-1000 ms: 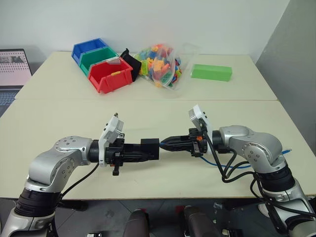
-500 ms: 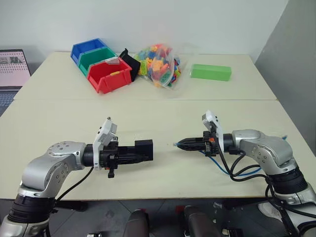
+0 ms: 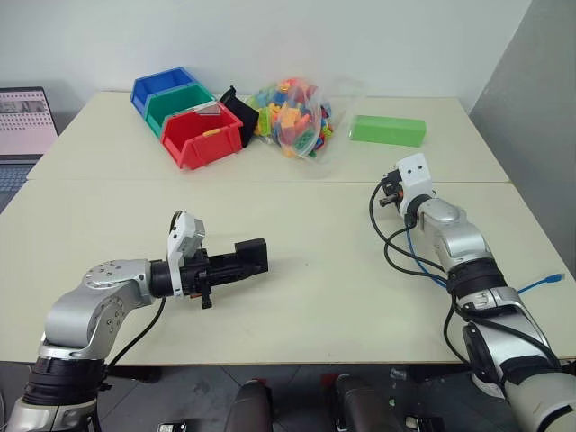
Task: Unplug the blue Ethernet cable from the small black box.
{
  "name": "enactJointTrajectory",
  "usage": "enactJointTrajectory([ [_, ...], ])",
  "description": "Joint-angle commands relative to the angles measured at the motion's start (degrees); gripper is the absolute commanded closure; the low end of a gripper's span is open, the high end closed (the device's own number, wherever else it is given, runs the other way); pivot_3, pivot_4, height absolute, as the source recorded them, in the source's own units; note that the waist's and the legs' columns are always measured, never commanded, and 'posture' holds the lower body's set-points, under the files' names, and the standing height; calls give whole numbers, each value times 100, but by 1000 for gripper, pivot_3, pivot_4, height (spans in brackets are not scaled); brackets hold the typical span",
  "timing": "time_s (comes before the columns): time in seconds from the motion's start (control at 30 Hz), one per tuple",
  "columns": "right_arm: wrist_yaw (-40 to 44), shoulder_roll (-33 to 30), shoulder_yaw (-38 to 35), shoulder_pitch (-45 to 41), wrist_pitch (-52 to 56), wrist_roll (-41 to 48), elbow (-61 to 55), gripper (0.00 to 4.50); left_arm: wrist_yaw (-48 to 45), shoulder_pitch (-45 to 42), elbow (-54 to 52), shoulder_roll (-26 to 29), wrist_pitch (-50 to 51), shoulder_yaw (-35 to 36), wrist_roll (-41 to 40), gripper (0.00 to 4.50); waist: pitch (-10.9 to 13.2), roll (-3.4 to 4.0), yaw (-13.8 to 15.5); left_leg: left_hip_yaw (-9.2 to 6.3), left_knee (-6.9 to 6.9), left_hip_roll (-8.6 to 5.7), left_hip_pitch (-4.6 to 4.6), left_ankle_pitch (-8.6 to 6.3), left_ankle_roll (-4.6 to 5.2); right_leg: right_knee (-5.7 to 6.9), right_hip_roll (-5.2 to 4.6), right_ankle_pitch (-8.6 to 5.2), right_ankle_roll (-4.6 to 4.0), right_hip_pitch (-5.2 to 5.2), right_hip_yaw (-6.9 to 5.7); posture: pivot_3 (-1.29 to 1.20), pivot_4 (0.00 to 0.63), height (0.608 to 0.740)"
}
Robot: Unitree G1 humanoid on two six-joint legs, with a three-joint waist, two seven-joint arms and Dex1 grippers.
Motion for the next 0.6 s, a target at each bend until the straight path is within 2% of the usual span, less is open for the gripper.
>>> enactJointTrajectory([
  [0.03,-6,-13,-318,-192,-270,11,-94,2751,268,-118,15,-144,-272,31,190,3718,0,1,-4,-1,0,0,0,0,0,0,0,0,0,0,0,0,150,740],
  [0.23,538,-100,-474,233,-40,233,-1343,1483,1263,-548,678,-731,-1026,81,881,3718,2,3,5,-7,2,1,2,0,0,9,0,-1,2,0,0,0,150,740],
  [0.4,2047,-285,-106,853,1292,1288,-3593,57,2643,-1354,2115,-1296,-2450,197,1906,3718,2,3,57,-9,4,1,0,0,0,10,1,0,1,1,-5,0,150,740],
  [0.5,2603,-429,234,1077,2155,1928,-4928,3,3172,-1827,3239,-1480,-3248,131,2391,3718,1,3,42,-8,3,0,1,0,0,11,2,1,1,1,-8,0,150,740],
  [0.6,2522,-349,316,1011,2579,2050,-5281,3,3543,-2175,4173,-1592,-3890,112,2702,3718,1,2,45,-7,6,0,2,0,0,11,2,1,2,2,-14,0,150,740],
])
